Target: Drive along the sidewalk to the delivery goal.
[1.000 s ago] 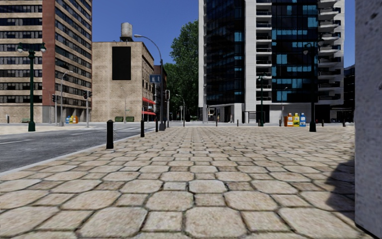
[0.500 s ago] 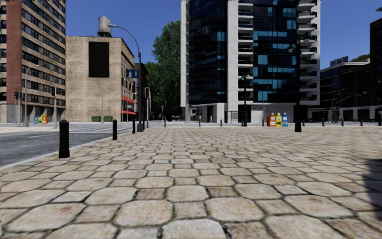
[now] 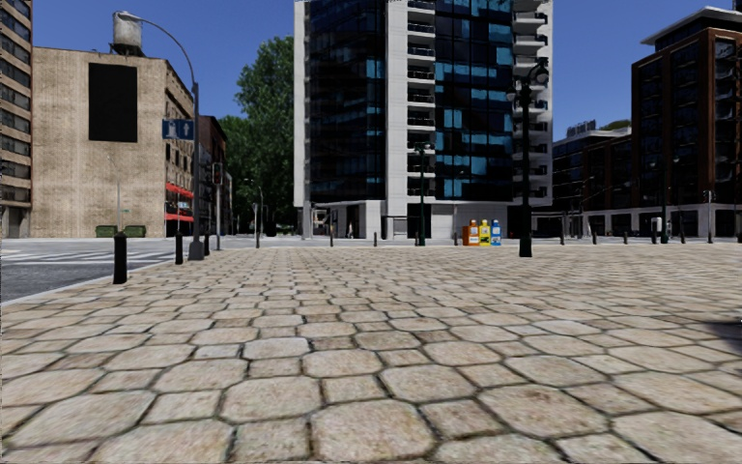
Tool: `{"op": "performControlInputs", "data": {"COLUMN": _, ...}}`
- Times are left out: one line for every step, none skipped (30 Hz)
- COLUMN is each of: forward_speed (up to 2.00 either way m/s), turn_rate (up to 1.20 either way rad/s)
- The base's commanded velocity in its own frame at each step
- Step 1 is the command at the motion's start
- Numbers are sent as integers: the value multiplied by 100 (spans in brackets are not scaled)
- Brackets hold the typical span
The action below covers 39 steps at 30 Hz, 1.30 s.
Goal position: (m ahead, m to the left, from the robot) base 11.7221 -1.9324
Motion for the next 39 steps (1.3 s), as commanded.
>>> {"op": "performControlInputs", "data": {"forward_speed": 200, "turn_rate": -50}}
{"op": "performControlInputs", "data": {"forward_speed": 200, "turn_rate": -52}}
{"op": "performControlInputs", "data": {"forward_speed": 200, "turn_rate": -52}}
{"op": "performControlInputs", "data": {"forward_speed": 200, "turn_rate": -52}}
{"op": "performControlInputs", "data": {"forward_speed": 200, "turn_rate": -52}}
{"op": "performControlInputs", "data": {"forward_speed": 200, "turn_rate": -52}}
{"op": "performControlInputs", "data": {"forward_speed": 200, "turn_rate": -52}}
{"op": "performControlInputs", "data": {"forward_speed": 200, "turn_rate": -52}}
{"op": "performControlInputs", "data": {"forward_speed": 200, "turn_rate": -52}}
{"op": "performControlInputs", "data": {"forward_speed": 200, "turn_rate": -52}}
{"op": "performControlInputs", "data": {"forward_speed": 200, "turn_rate": -52}}
{"op": "performControlInputs", "data": {"forward_speed": 200, "turn_rate": -52}}
{"op": "performControlInputs", "data": {"forward_speed": 200, "turn_rate": -52}}
{"op": "performControlInputs", "data": {"forward_speed": 200, "turn_rate": -52}}
{"op": "performControlInputs", "data": {"forward_speed": 200, "turn_rate": -52}}
{"op": "performControlInputs", "data": {"forward_speed": 200, "turn_rate": -52}}
{"op": "performControlInputs", "data": {"forward_speed": 200, "turn_rate": -52}}
{"op": "performControlInputs", "data": {"forward_speed": 200, "turn_rate": -49}}
{"op": "performControlInputs", "data": {"forward_speed": 200, "turn_rate": 0}}
{"op": "performControlInputs", "data": {"forward_speed": 200, "turn_rate": 0}}
{"op": "performControlInputs", "data": {"forward_speed": 200, "turn_rate": 0}}
{"op": "performControlInputs", "data": {"forward_speed": 200, "turn_rate": 0}}
{"op": "performControlInputs", "data": {"forward_speed": 200, "turn_rate": 0}}
{"op": "performControlInputs", "data": {"forward_speed": 200, "turn_rate": 0}}
{"op": "performControlInputs", "data": {"forward_speed": 200, "turn_rate": 0}}
{"op": "performControlInputs", "data": {"forward_speed": 200, "turn_rate": 0}}
{"op": "performControlInputs", "data": {"forward_speed": 200, "turn_rate": 0}}
{"op": "performControlInputs", "data": {"forward_speed": 200, "turn_rate": 0}}
{"op": "performControlInputs", "data": {"forward_speed": 200, "turn_rate": 0}}
{"op": "performControlInputs", "data": {"forward_speed": 200, "turn_rate": 0}}
{"op": "performControlInputs", "data": {"forward_speed": 200, "turn_rate": 0}}
{"op": "performControlInputs", "data": {"forward_speed": 200, "turn_rate": 0}}
{"op": "performControlInputs", "data": {"forward_speed": 200, "turn_rate": 0}}
{"op": "performControlInputs", "data": {"forward_speed": 200, "turn_rate": 0}}
{"op": "performControlInputs", "data": {"forward_speed": 200, "turn_rate": 0}}
{"op": "performControlInputs", "data": {"forward_speed": 200, "turn_rate": 0}}
{"op": "performControlInputs", "data": {"forward_speed": 200, "turn_rate": 0}}
{"op": "performControlInputs", "data": {"forward_speed": 200, "turn_rate": 0}}
{"op": "performControlInputs", "data": {"forward_speed": 200, "turn_rate": 0}}
